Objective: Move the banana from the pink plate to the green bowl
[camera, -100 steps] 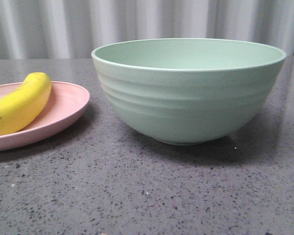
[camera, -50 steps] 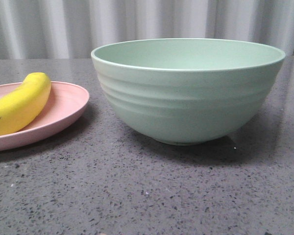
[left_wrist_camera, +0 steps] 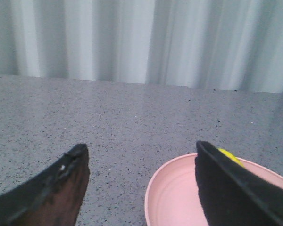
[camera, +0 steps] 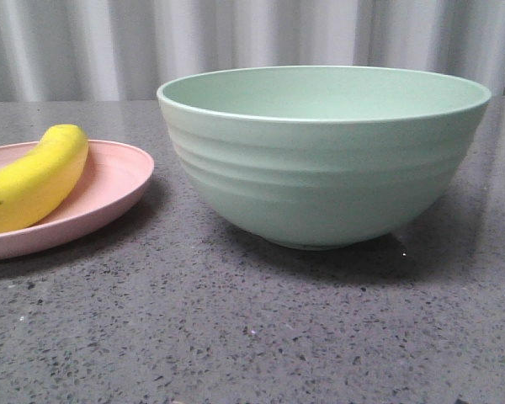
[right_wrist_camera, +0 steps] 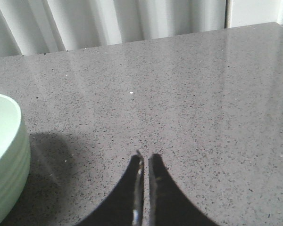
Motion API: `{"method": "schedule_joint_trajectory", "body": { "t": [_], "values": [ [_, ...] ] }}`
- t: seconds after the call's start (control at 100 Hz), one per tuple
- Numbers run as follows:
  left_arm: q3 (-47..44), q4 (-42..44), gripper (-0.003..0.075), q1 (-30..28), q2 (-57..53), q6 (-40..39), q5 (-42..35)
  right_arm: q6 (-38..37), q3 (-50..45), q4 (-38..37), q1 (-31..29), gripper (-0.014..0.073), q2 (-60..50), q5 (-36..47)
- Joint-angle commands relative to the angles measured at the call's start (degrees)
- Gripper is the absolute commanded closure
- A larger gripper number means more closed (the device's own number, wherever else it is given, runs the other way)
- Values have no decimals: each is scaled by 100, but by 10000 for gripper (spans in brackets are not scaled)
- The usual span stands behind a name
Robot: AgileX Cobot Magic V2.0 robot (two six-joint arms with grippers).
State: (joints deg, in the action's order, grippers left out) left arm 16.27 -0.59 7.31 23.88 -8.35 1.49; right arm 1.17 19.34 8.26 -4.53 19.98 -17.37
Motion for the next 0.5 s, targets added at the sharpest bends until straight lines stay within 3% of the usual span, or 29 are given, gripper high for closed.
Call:
{"method": "schedule_joint_trajectory", "body": {
  "t": [0.0,0.49],
  "values": [
    [542,-51,290,167,355,-44,38,35,209,20,-30,665,91,459],
    [2047,-53,298,1782,2516,158,2205,35,209,20,-30,665,91,448]
  ]
}}
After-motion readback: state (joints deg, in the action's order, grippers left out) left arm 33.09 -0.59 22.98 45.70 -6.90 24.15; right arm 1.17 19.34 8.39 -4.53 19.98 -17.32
